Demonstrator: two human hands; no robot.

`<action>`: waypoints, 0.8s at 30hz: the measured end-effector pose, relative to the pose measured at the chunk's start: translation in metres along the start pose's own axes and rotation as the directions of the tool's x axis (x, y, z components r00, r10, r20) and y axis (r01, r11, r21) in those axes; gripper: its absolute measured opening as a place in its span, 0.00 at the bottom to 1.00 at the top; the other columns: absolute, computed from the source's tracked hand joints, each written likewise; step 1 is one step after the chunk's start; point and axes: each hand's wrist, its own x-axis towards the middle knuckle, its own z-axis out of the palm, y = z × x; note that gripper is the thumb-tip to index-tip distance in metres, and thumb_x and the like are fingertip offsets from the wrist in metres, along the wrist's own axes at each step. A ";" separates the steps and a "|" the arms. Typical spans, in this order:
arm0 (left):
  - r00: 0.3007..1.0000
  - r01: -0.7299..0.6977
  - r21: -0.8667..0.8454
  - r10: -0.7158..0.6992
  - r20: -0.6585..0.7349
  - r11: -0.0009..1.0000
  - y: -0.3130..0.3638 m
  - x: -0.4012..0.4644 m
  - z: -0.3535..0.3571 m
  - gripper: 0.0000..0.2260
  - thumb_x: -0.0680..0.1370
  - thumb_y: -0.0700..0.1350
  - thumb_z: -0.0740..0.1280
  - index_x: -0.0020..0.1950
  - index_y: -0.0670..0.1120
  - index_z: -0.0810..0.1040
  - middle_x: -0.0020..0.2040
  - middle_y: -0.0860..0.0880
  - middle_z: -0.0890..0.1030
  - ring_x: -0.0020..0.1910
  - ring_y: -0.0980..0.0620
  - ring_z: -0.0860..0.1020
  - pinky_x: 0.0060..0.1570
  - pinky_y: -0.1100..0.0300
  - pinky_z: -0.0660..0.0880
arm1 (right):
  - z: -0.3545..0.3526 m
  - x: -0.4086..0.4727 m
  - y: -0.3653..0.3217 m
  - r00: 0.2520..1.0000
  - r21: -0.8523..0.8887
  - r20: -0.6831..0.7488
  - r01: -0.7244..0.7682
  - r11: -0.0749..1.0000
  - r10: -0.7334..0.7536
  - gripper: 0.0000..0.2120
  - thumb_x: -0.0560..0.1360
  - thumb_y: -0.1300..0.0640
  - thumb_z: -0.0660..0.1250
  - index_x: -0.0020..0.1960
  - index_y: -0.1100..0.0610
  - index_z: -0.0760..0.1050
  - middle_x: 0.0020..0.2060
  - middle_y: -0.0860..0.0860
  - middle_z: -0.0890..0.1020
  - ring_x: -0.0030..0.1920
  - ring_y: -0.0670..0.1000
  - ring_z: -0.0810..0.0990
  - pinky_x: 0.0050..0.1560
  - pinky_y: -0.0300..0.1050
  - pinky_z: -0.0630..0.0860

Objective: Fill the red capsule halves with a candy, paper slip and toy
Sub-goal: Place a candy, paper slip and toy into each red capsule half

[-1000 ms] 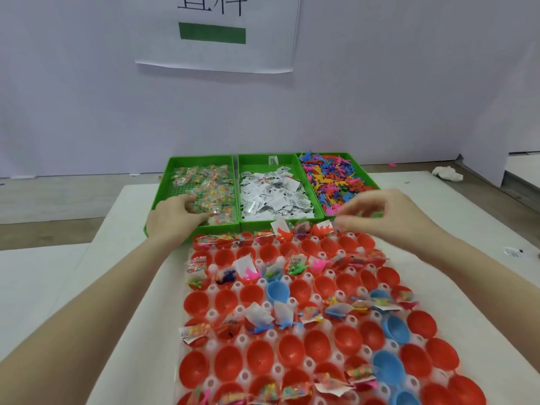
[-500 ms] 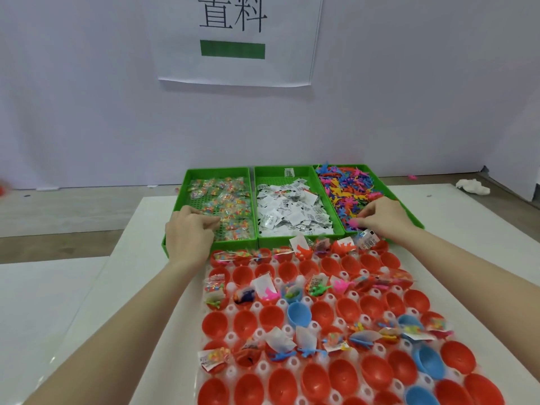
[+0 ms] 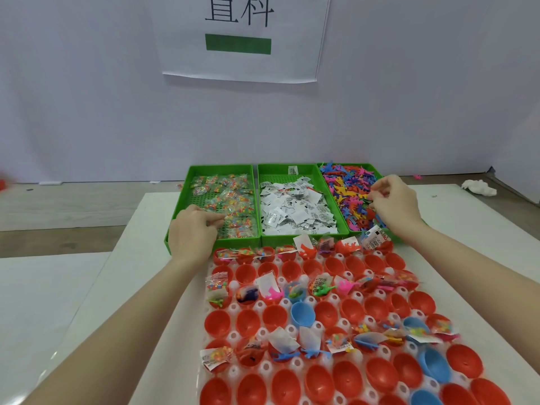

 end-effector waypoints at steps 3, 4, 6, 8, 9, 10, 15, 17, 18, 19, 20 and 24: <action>1.000 -0.001 -0.001 0.001 -0.005 1.000 -0.001 0.000 0.000 0.09 0.77 0.45 0.66 0.54 0.48 0.82 0.43 0.52 0.72 0.44 0.51 0.69 0.40 0.58 0.65 | 0.004 0.001 -0.008 0.997 0.069 0.047 -0.069 0.995 0.066 0.11 0.76 0.68 0.53 0.53 0.60 0.70 0.50 0.59 0.78 0.43 0.59 0.75 0.46 0.54 0.73; 1.000 0.000 -0.004 0.000 -0.006 1.000 -0.001 0.000 0.001 0.09 0.77 0.45 0.66 0.54 0.48 0.82 0.43 0.52 0.72 0.44 0.51 0.69 0.39 0.58 0.65 | 0.005 0.002 -0.010 0.997 0.062 0.044 -0.060 0.996 0.057 0.11 0.76 0.67 0.52 0.50 0.59 0.72 0.50 0.58 0.78 0.43 0.56 0.73 0.45 0.53 0.71; 1.000 0.000 -0.008 0.000 -0.005 1.000 0.000 0.000 0.001 0.09 0.77 0.45 0.66 0.54 0.48 0.82 0.43 0.52 0.72 0.44 0.51 0.69 0.39 0.58 0.65 | 0.007 0.003 -0.015 0.995 0.007 0.096 0.016 1.000 -0.017 0.12 0.76 0.63 0.53 0.45 0.59 0.76 0.50 0.55 0.79 0.46 0.51 0.72 0.46 0.45 0.67; 1.000 0.002 -0.005 -0.002 -0.009 1.000 0.000 0.000 0.001 0.09 0.77 0.45 0.66 0.55 0.48 0.82 0.43 0.52 0.72 0.44 0.51 0.69 0.39 0.58 0.65 | 0.010 0.003 -0.019 0.955 -0.101 0.283 0.125 0.987 -0.091 0.10 0.76 0.56 0.58 0.47 0.57 0.78 0.46 0.52 0.80 0.46 0.51 0.76 0.47 0.46 0.70; 1.000 0.002 -0.003 -0.002 -0.011 1.000 0.000 0.000 0.002 0.09 0.77 0.45 0.66 0.55 0.48 0.82 0.43 0.52 0.72 0.44 0.51 0.69 0.39 0.58 0.64 | 0.013 0.003 -0.022 0.916 -0.185 0.387 0.191 0.964 -0.107 0.10 0.75 0.53 0.62 0.51 0.56 0.78 0.42 0.49 0.79 0.42 0.50 0.77 0.44 0.45 0.72; 1.000 0.002 -0.002 -0.002 -0.014 1.000 0.000 0.000 0.002 0.09 0.77 0.45 0.66 0.55 0.48 0.82 0.43 0.52 0.72 0.44 0.52 0.69 0.39 0.58 0.64 | 0.016 0.002 -0.025 0.876 -0.283 0.468 0.271 0.920 -0.114 0.12 0.74 0.51 0.64 0.55 0.54 0.77 0.36 0.46 0.77 0.38 0.48 0.76 0.39 0.44 0.72; 1.000 -0.001 -0.010 0.001 -0.001 1.000 -0.003 0.000 0.001 0.09 0.77 0.46 0.66 0.55 0.48 0.82 0.44 0.53 0.72 0.44 0.52 0.69 0.39 0.58 0.65 | 0.036 0.000 -0.035 0.829 -0.593 0.539 0.499 0.632 -0.150 0.19 0.71 0.50 0.67 0.57 0.59 0.78 0.42 0.53 0.83 0.38 0.52 0.78 0.31 0.40 0.69; 1.000 0.001 -0.010 -0.001 0.000 1.000 -0.003 0.000 0.001 0.09 0.77 0.46 0.65 0.55 0.49 0.82 0.43 0.53 0.72 0.44 0.52 0.69 0.39 0.58 0.64 | 0.039 0.001 -0.035 0.831 -0.602 0.542 0.491 0.630 -0.129 0.16 0.72 0.51 0.67 0.54 0.58 0.80 0.48 0.54 0.83 0.38 0.52 0.78 0.29 0.38 0.64; 1.000 0.003 -0.011 -0.003 0.000 1.000 -0.003 0.000 0.002 0.09 0.77 0.46 0.65 0.55 0.49 0.82 0.43 0.53 0.72 0.44 0.52 0.69 0.39 0.58 0.64 | 0.040 0.001 -0.036 0.836 -0.601 0.532 0.482 0.637 -0.131 0.14 0.72 0.52 0.67 0.53 0.58 0.81 0.47 0.54 0.84 0.36 0.52 0.77 0.29 0.39 0.64; 1.000 0.004 -0.014 -0.004 0.000 1.000 -0.003 0.001 0.002 0.09 0.77 0.46 0.65 0.55 0.48 0.82 0.43 0.53 0.72 0.44 0.52 0.69 0.39 0.58 0.65 | 0.039 0.001 -0.035 0.846 -0.602 0.513 0.475 0.643 -0.145 0.12 0.73 0.53 0.66 0.51 0.58 0.82 0.43 0.54 0.84 0.34 0.51 0.75 0.29 0.39 0.64; 1.000 0.005 -0.018 -0.005 0.000 1.000 -0.002 0.001 0.002 0.09 0.77 0.46 0.65 0.55 0.48 0.82 0.44 0.53 0.72 0.44 0.52 0.69 0.39 0.58 0.65 | 0.039 0.001 -0.035 0.857 -0.601 0.487 0.469 0.647 -0.169 0.10 0.73 0.53 0.66 0.48 0.57 0.83 0.36 0.53 0.83 0.32 0.51 0.73 0.30 0.39 0.64; 1.000 0.000 -0.031 0.000 -0.002 1.000 -0.003 0.001 0.002 0.09 0.77 0.46 0.66 0.54 0.49 0.82 0.44 0.53 0.72 0.45 0.52 0.70 0.40 0.59 0.65 | 0.034 -0.002 -0.035 0.905 -0.533 0.342 0.408 0.741 -0.253 0.09 0.71 0.48 0.70 0.42 0.53 0.82 0.27 0.45 0.72 0.35 0.50 0.74 0.36 0.41 0.66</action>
